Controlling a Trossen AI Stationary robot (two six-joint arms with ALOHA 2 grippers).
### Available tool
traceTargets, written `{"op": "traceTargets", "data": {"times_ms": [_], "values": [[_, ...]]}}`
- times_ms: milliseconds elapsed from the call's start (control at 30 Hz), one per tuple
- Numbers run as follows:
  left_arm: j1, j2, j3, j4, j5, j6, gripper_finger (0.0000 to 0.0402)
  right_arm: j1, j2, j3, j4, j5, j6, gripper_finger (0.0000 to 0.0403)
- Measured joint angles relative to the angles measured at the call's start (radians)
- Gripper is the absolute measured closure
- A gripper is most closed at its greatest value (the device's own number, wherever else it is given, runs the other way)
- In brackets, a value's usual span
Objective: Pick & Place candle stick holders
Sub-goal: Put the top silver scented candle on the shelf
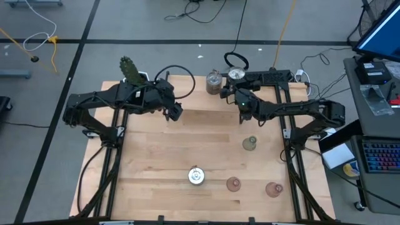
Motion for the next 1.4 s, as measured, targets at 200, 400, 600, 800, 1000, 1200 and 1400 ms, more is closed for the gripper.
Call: {"op": "traceTargets", "data": {"times_ms": [200,400,600,800,1000,1200,1400], "values": [[0.000,0.000,0.000,0.000,0.001,-0.001,0.0007,-0.046,0.000,0.000,-0.049,-0.110,0.097,0.0053],[0.000,0.000,0.000,0.001,0.001,-0.002,0.0007,-0.052,0.000,0.000,-0.095,-0.135,0.096,0.0053],[0.000,0.000,0.000,0.002,0.001,-0.005,0.0007,-0.069,0.000,0.000,-0.137,-0.157,0.119,0.0043],[0.000,0.000,0.000,0.002,0.001,-0.017,0.0007,-0.102,0.000,0.000,-0.145,-0.290,0.129,0.0043],[0.000,0.000,0.000,0.002,0.001,-0.018,0.0007,-0.107,0.000,0.000,-0.151,-0.295,0.129,0.0035],[0.000,0.000,0.000,0.002,0.001,-0.018,0.0007,-0.108,-0.002,0.000,-0.167,-0.314,0.129,0.0024],[0.000,0.000,0.000,0.002,0.001,-0.016,0.0007,-0.111,-0.002,0.000,-0.174,-0.318,0.130,0.0024]]}}
